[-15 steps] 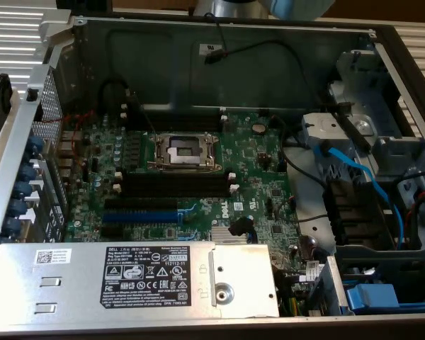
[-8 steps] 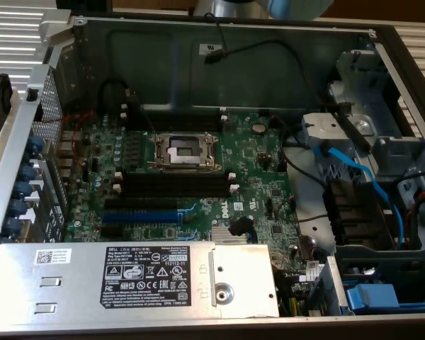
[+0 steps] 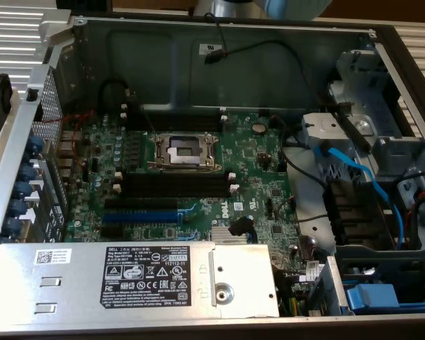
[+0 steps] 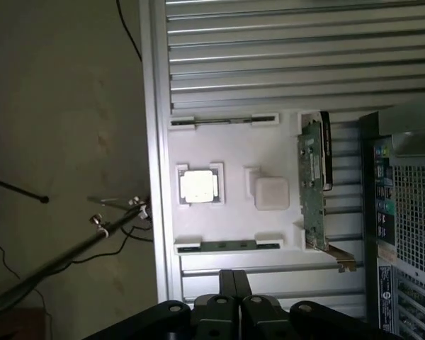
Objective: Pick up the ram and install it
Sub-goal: 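Reach for the ram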
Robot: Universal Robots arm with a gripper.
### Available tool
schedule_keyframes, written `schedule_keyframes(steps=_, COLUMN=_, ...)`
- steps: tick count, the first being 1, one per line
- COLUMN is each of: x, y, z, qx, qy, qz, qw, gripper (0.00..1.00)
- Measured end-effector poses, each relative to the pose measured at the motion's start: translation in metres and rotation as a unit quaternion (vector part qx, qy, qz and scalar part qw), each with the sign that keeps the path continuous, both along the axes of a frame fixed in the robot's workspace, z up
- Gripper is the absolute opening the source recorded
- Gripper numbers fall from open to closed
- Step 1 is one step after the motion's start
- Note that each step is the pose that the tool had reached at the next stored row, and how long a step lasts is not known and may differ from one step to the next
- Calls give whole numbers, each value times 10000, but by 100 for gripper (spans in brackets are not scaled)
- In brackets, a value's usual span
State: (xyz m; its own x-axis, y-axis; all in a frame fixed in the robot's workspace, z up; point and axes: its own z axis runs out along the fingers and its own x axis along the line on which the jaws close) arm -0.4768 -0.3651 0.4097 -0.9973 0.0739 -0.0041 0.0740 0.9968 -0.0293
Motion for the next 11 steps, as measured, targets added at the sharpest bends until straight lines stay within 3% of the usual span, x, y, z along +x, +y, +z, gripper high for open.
schedule_keyframes(steps=2, x=-51, y=3, z=-12, qx=-7, qy=-68, qz=0, qw=10000, gripper=10)
schedule_keyframes(steps=4, x=-93, y=4, z=-26, qx=-8, qy=-112, qz=0, qw=9999, gripper=10)
schedule_keyframes(steps=11, x=-97, y=4, z=-27, qx=-8, qy=-115, qz=0, qw=9999, gripper=10)
